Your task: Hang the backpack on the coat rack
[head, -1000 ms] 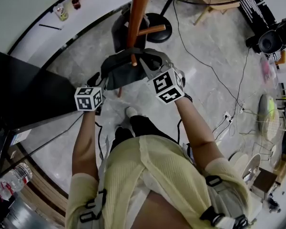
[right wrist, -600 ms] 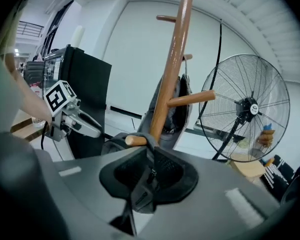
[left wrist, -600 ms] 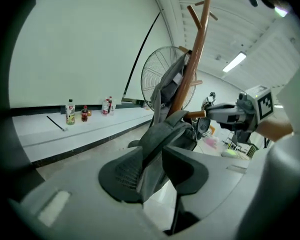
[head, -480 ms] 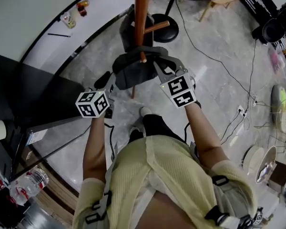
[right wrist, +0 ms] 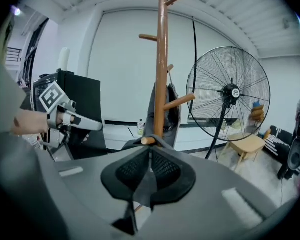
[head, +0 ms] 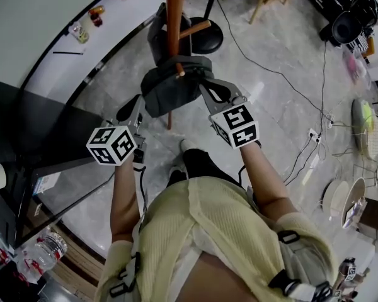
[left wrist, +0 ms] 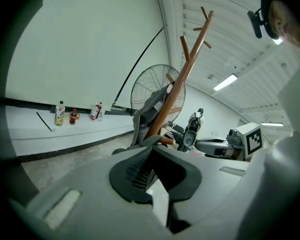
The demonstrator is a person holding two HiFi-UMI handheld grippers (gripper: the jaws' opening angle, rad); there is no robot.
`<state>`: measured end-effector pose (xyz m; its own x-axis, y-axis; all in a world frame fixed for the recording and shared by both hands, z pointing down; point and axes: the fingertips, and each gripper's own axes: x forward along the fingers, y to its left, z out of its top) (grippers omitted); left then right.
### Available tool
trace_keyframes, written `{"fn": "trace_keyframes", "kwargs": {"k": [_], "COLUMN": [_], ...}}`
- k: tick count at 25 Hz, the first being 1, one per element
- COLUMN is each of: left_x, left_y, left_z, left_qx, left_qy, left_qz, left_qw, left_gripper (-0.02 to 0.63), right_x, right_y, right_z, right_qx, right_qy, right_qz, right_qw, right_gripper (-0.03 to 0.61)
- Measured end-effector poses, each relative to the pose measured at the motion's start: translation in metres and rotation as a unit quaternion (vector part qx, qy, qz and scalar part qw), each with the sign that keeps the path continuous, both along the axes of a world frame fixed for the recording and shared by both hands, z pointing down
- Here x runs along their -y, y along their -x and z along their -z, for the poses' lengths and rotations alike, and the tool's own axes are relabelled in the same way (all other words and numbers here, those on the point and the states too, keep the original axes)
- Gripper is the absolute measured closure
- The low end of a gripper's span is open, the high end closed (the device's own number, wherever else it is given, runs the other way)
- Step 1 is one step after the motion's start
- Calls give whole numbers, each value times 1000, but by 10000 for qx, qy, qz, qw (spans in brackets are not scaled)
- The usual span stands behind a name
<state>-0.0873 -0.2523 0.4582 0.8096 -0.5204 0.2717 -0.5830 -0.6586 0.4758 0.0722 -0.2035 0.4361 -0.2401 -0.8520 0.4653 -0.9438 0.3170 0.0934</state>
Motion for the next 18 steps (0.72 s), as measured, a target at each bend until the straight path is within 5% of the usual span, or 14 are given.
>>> {"fn": "trace_keyframes", "kwargs": {"k": [10,18], "left_x": [-14,-28], "left_y": [11,7], "left_z": [24,31], "left_qx": [1015,1138], "left_qy": [-652,-800], "left_qz": [76,108], "left_qw": [9927,9902], "left_gripper": [615,615], "right_x": [-21,-39], "right_y": [-2,3], "right_z": [15,17], "right_qx": [808,1507], "right_qy": [-8,115], "right_qz": [-424,-421], "right_qw": [9958,9876], "right_gripper": [575,575]}}
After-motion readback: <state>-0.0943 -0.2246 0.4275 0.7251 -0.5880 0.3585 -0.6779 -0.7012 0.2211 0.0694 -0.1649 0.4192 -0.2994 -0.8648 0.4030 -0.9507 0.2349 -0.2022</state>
